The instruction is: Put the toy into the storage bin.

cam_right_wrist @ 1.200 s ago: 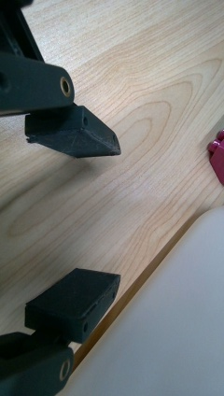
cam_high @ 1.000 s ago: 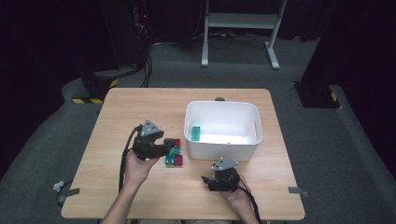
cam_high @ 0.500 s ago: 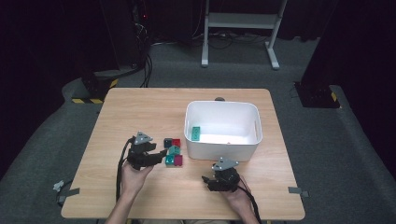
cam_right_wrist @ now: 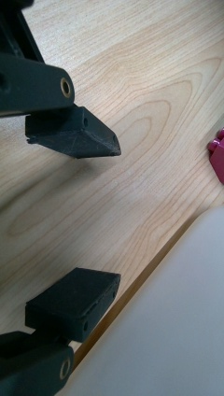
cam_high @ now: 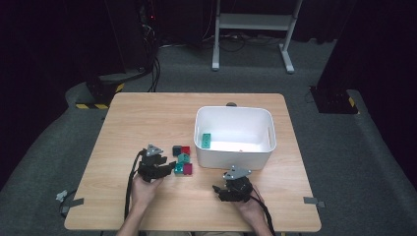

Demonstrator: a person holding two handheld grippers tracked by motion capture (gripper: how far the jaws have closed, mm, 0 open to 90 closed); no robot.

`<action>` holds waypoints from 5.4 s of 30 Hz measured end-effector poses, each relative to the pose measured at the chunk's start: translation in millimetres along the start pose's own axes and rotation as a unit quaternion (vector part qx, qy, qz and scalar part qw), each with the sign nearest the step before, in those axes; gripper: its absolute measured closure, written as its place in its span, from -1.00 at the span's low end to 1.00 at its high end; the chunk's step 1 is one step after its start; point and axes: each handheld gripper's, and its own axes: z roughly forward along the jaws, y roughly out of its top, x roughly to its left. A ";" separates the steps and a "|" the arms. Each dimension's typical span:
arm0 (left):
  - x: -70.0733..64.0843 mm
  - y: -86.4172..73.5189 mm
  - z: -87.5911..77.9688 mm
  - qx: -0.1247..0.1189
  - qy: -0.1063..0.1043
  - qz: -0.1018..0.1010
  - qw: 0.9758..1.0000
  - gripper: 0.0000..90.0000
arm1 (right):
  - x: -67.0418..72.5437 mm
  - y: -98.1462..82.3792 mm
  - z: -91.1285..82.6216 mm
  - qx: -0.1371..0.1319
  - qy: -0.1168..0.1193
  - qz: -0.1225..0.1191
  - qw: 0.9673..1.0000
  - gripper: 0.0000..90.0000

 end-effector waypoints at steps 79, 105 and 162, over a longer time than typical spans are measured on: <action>-3.0 -11.9 17.8 0.013 0.000 0.018 1.000 0.93 | 0.0 0.0 0.0 0.000 0.000 0.000 1.000 -0.26; 3.3 -2.1 -5.4 -0.008 -0.009 0.022 1.000 0.96 | 0.0 0.0 0.0 0.000 0.000 0.000 1.000 -0.26; -56.5 147.6 -31.1 -0.062 -0.126 0.096 0.986 0.95 | 0.4 0.0 0.0 0.001 0.000 -0.001 1.000 -0.28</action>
